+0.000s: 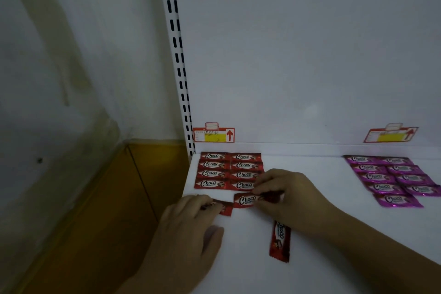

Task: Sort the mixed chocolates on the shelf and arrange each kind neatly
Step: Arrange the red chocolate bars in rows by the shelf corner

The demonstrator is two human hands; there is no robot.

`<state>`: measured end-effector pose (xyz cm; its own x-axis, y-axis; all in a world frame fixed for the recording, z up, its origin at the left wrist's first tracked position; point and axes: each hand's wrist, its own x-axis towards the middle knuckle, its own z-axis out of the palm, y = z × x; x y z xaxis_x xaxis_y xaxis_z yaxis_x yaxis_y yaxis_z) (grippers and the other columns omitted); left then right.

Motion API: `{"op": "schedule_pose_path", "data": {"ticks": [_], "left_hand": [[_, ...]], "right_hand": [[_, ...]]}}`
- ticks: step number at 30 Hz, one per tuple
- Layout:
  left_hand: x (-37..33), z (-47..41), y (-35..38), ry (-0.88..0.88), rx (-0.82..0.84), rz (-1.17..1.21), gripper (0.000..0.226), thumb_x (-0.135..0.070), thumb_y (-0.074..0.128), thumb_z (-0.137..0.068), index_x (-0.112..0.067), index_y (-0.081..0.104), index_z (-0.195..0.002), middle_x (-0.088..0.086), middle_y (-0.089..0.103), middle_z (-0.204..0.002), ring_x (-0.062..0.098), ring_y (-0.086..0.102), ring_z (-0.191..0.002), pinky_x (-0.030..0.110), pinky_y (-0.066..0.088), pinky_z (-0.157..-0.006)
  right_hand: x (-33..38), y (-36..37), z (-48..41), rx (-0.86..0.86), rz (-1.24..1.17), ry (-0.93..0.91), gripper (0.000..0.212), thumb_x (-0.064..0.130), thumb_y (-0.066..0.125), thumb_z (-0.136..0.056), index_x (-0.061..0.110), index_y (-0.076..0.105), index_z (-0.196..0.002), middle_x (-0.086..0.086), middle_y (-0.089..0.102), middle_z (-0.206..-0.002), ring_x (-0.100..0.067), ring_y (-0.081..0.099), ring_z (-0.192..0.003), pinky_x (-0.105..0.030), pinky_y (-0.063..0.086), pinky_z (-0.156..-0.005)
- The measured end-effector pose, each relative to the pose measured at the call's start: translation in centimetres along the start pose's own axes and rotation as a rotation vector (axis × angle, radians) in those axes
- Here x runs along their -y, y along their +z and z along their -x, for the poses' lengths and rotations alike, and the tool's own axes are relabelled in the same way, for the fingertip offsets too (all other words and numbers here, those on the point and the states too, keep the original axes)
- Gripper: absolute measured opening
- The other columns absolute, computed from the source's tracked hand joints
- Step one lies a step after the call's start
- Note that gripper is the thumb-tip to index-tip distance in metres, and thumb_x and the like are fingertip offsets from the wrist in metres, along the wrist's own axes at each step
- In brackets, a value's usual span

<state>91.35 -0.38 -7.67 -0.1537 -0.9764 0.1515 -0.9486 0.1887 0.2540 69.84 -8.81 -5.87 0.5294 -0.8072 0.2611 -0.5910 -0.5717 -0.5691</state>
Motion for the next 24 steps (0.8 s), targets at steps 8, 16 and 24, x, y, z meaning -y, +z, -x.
{"op": "schedule_pose_path", "data": {"ticks": [8,16,24], "left_hand": [[0.1,0.2,0.4,-0.004,0.013,-0.127,0.056,-0.055,0.014,-0.093,-0.033,0.062,-0.113,-0.014,0.063,-0.116,0.007,0.060,-0.107,0.029,0.049,-0.081],[0.4,0.2,0.9,0.002,0.011,-0.183,0.058,-0.056,0.014,-0.093,-0.031,0.058,-0.121,-0.011,0.060,-0.124,0.011,0.056,-0.115,0.030,0.039,-0.087],[0.4,0.3,1.0,0.011,-0.003,-0.180,0.056,-0.056,0.015,-0.092,-0.032,0.058,-0.121,-0.011,0.058,-0.127,0.010,0.053,-0.116,0.030,0.037,-0.088]], "right_hand": [[-0.8,0.0,0.5,-0.083,0.027,-0.092,0.017,0.016,0.080,-0.071,0.021,0.076,-0.087,0.023,0.062,-0.093,0.004,0.061,-0.089,-0.004,0.045,-0.079],[-1.4,0.4,0.2,-0.133,0.048,-0.023,0.015,0.019,0.079,-0.071,0.025,0.074,-0.084,0.034,0.055,-0.092,0.003,0.056,-0.094,-0.001,0.037,-0.082],[-1.1,0.9,0.1,-0.103,0.036,-0.035,0.013,0.023,0.078,-0.074,0.026,0.073,-0.085,0.034,0.054,-0.091,0.005,0.055,-0.093,-0.003,0.036,-0.082]]}}
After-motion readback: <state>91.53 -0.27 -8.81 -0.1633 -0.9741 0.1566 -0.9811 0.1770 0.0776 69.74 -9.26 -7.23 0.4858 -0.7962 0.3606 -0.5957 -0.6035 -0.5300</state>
